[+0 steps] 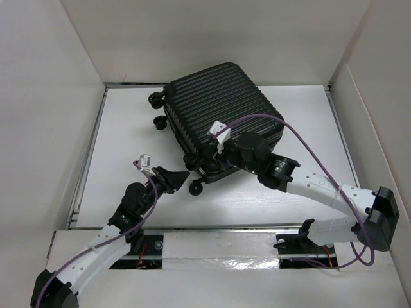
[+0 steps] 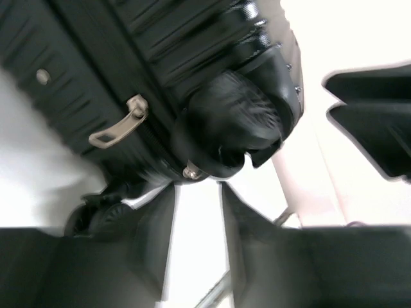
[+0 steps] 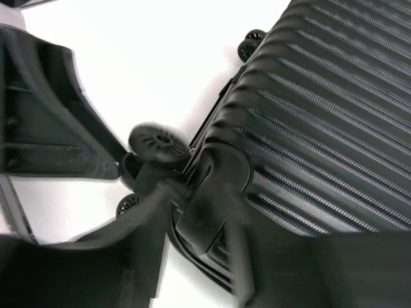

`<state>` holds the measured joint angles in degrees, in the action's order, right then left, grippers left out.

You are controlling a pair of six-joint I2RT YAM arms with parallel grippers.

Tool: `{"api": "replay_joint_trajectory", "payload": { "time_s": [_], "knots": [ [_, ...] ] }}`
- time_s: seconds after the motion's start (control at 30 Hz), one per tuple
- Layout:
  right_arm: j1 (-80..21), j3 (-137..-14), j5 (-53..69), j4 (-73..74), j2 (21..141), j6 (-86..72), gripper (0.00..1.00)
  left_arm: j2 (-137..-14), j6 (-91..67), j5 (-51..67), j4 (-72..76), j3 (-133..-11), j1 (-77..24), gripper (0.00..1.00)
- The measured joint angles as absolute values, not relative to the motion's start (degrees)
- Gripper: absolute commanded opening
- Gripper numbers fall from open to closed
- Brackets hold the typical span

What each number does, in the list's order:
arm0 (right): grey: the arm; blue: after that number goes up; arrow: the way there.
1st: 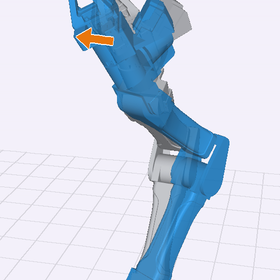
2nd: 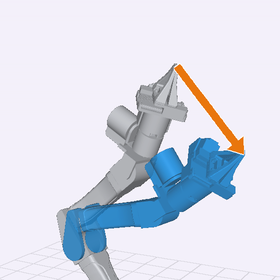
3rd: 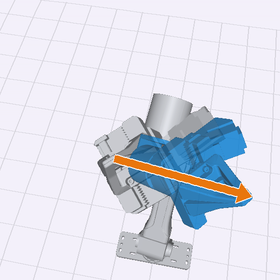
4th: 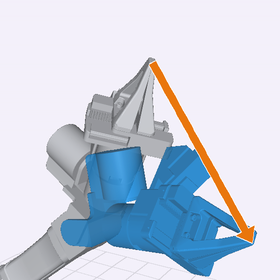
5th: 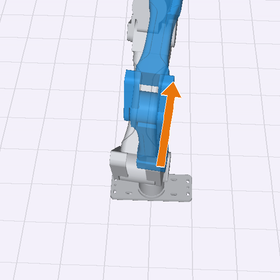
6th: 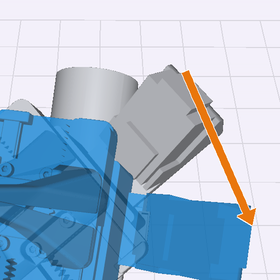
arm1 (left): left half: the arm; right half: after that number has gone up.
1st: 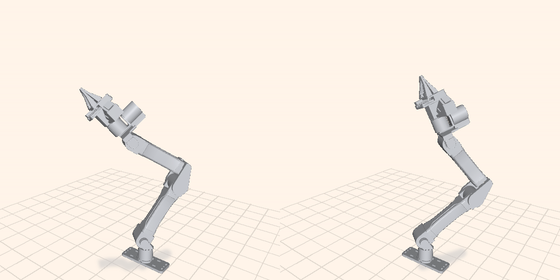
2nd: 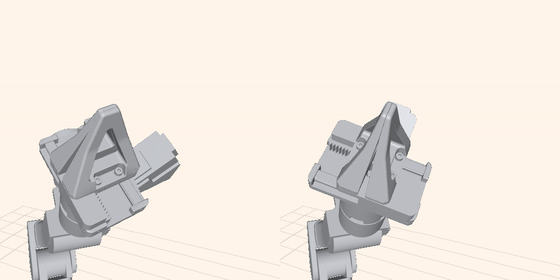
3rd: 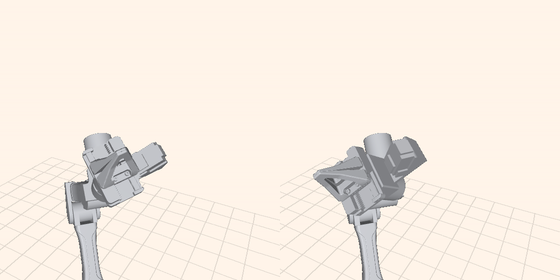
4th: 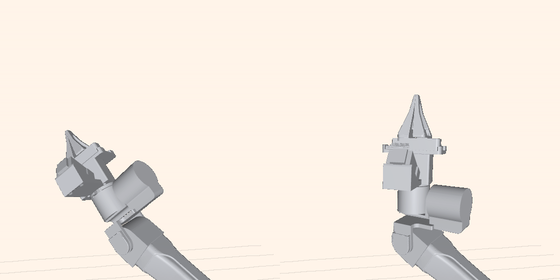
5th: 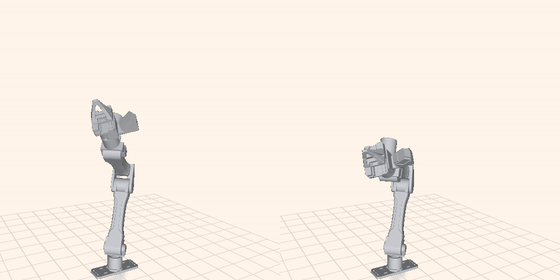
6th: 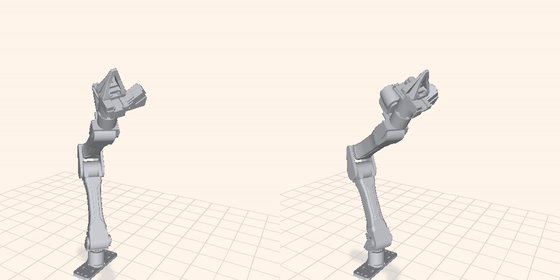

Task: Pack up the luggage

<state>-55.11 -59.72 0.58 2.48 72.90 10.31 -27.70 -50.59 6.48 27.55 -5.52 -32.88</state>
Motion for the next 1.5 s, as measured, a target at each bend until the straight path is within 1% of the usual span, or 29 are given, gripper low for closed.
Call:
{"api": "replay_joint_trajectory", "payload": {
  "time_s": [0.03,0.07,0.1,0.2,0.3,0.47,0.67,0.97,1.13,1.17,1.23,1.27,1.3,1.33,1.4,1.5],
  "knots": [
    [-55.1,-59.9,0.7,2.6,72.9,10.5,0.27,-26.4,-50.4,6.1,26.5,-4.9,-32.9,0.15],
    [-55.1,-60.0,0.8,2.6,72.9,10.5,0.25,-25.3,-50.2,5.8,25.6,-4.4,-32.9,0.04],
    [-55.1,-60.1,1.0,2.7,72.9,10.5,0.22,-24.0,-50.2,5.7,24.6,-4.0,-32.9,0.0],
    [-55.1,-60.1,1.1,2.9,72.9,10.6,0.14,-21.6,-49.9,5.8,22.6,-3.2,-32.8,0.0],
    [-55.1,-60.1,1.4,3.0,73.0,10.5,0.12,-22.4,-49.4,6.4,22.7,-3.2,-32.8,0.0],
    [-55.1,-61.2,2.9,3.3,75.0,10.5,0.14,-31.1,-48.2,9.0,26.7,-3.4,-32.8,0.0],
    [-55.2,-64.1,3.7,4.7,77.6,10.6,0.15,-43.0,-47.6,14.9,34.0,-5.3,-32.8,0.0],
    [-55.7,-64.2,4.8,4.8,78.6,10.6,0.15,-45.0,-47.6,18.5,39.7,-5.9,-32.8,0.0],
    [-56.1,-65.7,5.7,5.2,80.8,10.8,0.17,-46.4,-48.1,20.6,42.8,-7.1,-32.8,0.0],
    [-56.2,-65.8,5.9,5.2,81.1,10.8,0.18,-46.8,-48.1,20.8,43.2,-7.2,-32.8,0.0],
    [-56.3,-66.2,6.3,5.7,81.7,11.0,0.31,-47.7,-48.2,20.8,43.7,-7.7,-32.8,0.0],
    [-56.4,-66.5,6.4,5.8,82.0,10.9,0.38,-48.2,-48.3,20.6,43.8,-8.0,-32.8,0.0],
    [-56.6,-66.8,6.5,6.1,82.4,11.0,0.5,-48.6,-48.3,20.1,43.8,-8.2,-32.6,0.0],
    [-56.7,-67.1,6.6,6.1,82.7,11.0,0.55,-48.8,-48.3,19.5,43.6,-8.4,-32.5,0.0],
    [-57.1,-67.3,6.7,6.2,83.1,11.1,0.64,-49.1,-48.0,18.1,43.1,-9.0,-32.5,0.0],
    [-57.1,-68.1,6.9,6.2,83.6,11.4,0.68,-49.2,-47.3,16.6,41.9,-9.8,-32.4,0.0]
  ]
}}
